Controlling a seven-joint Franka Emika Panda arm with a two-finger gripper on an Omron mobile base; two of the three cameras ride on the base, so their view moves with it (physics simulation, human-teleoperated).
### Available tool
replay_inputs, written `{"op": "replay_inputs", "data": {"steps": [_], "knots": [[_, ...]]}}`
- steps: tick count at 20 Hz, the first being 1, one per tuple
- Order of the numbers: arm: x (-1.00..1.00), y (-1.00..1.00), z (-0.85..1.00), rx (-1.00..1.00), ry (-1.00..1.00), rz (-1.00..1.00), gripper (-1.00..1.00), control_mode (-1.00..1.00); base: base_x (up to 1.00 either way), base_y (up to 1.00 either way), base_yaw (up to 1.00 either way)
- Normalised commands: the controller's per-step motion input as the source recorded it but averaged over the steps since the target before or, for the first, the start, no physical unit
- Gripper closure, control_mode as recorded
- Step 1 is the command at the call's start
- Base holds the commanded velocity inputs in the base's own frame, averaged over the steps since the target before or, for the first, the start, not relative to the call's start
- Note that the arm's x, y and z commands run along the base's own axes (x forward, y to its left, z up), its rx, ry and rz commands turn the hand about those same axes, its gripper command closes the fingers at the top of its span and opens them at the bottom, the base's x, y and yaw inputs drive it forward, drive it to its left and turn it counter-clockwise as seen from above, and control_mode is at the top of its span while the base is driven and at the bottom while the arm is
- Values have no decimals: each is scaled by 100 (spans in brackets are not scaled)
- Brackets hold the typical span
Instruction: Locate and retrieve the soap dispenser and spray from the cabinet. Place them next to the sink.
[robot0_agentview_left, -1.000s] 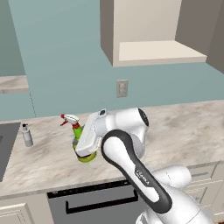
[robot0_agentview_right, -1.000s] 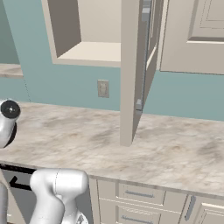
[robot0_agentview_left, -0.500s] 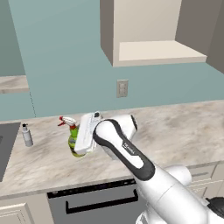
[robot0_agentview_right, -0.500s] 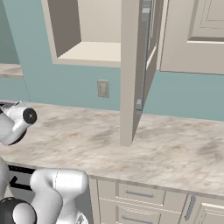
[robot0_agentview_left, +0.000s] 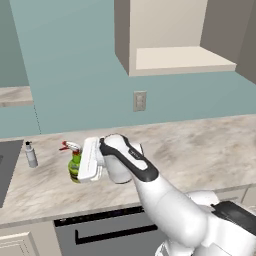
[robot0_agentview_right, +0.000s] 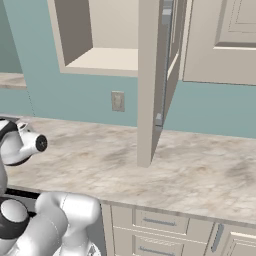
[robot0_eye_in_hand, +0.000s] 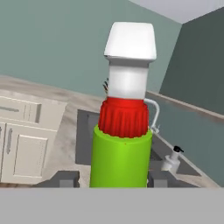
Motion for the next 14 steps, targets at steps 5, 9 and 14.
{"op": "replay_inputs", "data": {"steps": [5,9,14], "knots": [[26,48,-18,0,0,10,100,-100,0,0,0],[33,43,-24,3,0,10,100,-100,0,0,0],[30,44,-34,5,0,10,100,-100,0,0,0]]}}
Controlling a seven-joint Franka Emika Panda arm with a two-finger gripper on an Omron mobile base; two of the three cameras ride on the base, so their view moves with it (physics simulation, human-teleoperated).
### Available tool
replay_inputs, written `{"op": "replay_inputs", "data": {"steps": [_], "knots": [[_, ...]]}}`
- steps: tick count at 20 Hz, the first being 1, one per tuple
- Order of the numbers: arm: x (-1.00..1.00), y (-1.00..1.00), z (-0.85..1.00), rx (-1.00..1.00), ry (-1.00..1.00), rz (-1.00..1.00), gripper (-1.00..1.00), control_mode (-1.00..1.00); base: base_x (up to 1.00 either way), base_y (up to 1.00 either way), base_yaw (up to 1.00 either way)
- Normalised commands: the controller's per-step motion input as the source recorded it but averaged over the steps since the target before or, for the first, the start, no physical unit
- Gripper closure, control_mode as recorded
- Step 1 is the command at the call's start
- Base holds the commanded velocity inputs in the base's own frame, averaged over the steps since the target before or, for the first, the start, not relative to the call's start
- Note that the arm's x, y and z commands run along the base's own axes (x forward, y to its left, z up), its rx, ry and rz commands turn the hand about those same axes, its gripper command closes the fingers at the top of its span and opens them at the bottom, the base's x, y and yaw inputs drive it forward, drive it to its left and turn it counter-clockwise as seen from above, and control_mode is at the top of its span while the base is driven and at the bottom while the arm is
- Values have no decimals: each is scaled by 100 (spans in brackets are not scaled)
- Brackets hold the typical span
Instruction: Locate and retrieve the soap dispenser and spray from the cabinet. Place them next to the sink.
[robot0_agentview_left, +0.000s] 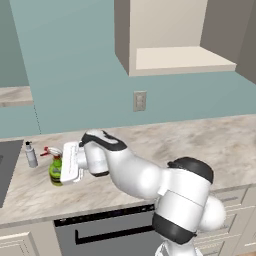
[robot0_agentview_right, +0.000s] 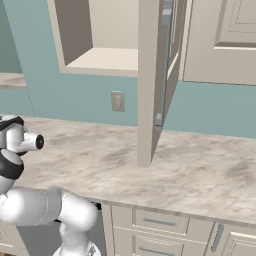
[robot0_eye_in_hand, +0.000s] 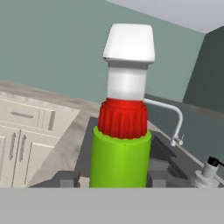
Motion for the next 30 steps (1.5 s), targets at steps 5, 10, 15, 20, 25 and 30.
{"op": "replay_inputs", "data": {"steps": [5,10,15,20,25,30], "knots": [[27,44,-39,6,0,10,100,-100,0,0,0],[27,39,-37,7,-1,8,100,-100,0,0,0],[32,38,-34,4,0,8,100,-100,0,0,0],[29,42,-22,0,0,5,100,-100,0,0,0],[10,45,-27,-1,0,0,100,-100,0,0,0],[-1,32,-44,0,3,0,100,-100,0,0,0]]}}
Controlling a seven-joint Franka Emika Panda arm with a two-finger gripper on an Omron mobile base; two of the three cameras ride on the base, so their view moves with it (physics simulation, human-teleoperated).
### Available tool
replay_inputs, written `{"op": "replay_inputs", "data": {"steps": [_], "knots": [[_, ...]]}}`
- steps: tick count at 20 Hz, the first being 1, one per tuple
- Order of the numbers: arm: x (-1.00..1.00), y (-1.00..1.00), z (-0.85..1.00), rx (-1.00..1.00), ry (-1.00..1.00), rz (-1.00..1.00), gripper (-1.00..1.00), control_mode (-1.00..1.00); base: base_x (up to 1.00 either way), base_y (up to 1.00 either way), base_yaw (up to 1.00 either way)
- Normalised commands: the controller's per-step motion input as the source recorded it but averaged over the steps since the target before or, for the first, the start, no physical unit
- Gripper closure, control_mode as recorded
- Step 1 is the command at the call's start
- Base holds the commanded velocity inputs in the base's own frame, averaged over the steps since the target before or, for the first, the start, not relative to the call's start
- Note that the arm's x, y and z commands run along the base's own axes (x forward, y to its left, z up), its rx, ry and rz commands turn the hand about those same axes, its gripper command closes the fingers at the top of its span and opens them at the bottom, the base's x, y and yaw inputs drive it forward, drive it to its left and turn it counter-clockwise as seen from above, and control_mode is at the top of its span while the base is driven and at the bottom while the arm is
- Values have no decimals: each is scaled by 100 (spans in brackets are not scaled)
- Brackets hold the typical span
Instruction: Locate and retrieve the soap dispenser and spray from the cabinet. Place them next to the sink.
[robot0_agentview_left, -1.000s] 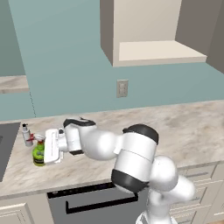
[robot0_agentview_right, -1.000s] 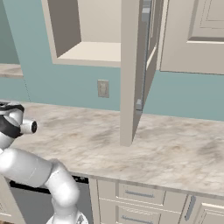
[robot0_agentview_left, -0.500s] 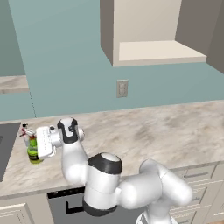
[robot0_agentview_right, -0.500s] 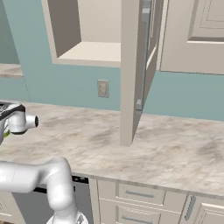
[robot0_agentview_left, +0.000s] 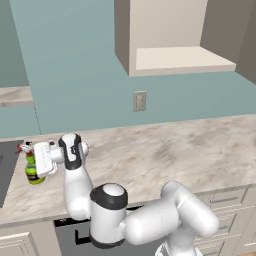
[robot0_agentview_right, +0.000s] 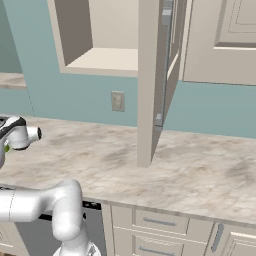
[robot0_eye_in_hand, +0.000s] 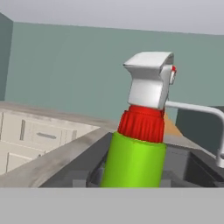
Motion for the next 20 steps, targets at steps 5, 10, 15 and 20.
{"op": "replay_inputs", "data": {"steps": [5,10,15,20], "knots": [[-2,23,-42,3,0,0,100,-100,0,0,0],[-12,7,-36,10,-1,0,100,-100,0,0,0],[-19,6,-35,12,-6,0,100,-100,0,0,0],[-12,10,-30,10,-7,0,100,-100,0,0,0]]}}
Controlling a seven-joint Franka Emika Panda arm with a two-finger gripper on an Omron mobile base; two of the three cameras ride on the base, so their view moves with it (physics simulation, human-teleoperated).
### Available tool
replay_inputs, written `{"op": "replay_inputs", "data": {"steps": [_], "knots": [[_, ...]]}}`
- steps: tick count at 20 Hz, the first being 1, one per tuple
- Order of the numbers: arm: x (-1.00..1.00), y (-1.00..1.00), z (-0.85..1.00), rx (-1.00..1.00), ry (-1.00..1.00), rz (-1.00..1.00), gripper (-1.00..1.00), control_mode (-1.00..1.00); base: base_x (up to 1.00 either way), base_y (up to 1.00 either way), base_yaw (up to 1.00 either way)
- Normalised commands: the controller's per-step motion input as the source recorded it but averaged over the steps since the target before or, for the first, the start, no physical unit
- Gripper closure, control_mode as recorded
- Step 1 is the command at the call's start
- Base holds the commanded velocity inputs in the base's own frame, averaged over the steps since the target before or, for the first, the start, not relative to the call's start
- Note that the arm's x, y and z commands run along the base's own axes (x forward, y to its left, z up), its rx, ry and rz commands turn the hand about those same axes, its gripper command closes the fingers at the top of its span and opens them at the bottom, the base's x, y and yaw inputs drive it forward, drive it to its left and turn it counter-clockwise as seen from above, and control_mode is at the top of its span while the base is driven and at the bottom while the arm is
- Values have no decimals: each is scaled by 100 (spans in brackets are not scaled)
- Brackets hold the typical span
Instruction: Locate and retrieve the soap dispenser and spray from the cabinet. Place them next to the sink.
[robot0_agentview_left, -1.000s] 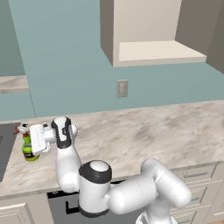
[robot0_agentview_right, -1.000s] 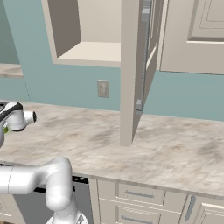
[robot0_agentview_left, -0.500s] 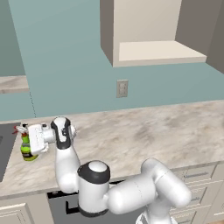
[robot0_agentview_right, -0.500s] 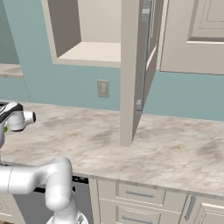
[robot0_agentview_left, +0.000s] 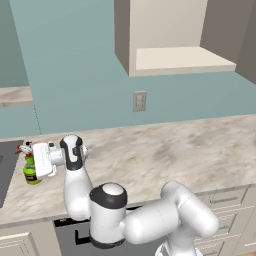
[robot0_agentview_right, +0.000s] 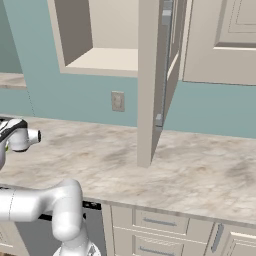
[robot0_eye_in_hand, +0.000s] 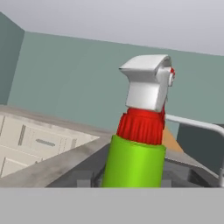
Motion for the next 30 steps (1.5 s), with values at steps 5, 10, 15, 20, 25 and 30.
{"op": "replay_inputs", "data": {"steps": [5,10,15,20,25,30], "knots": [[-5,9,-22,8,-3,0,-100,-100,0,0,0],[0,2,-2,1,-2,0,-100,-100,0,0,0],[0,0,0,0,-1,0,-100,-100,0,0,0],[-1,-3,0,0,0,-2,-100,-100,0,0,0],[0,-7,0,-2,3,-8,-100,-100,0,0,0],[-4,-13,14,-3,5,-8,-100,-100,0,0,0]]}}
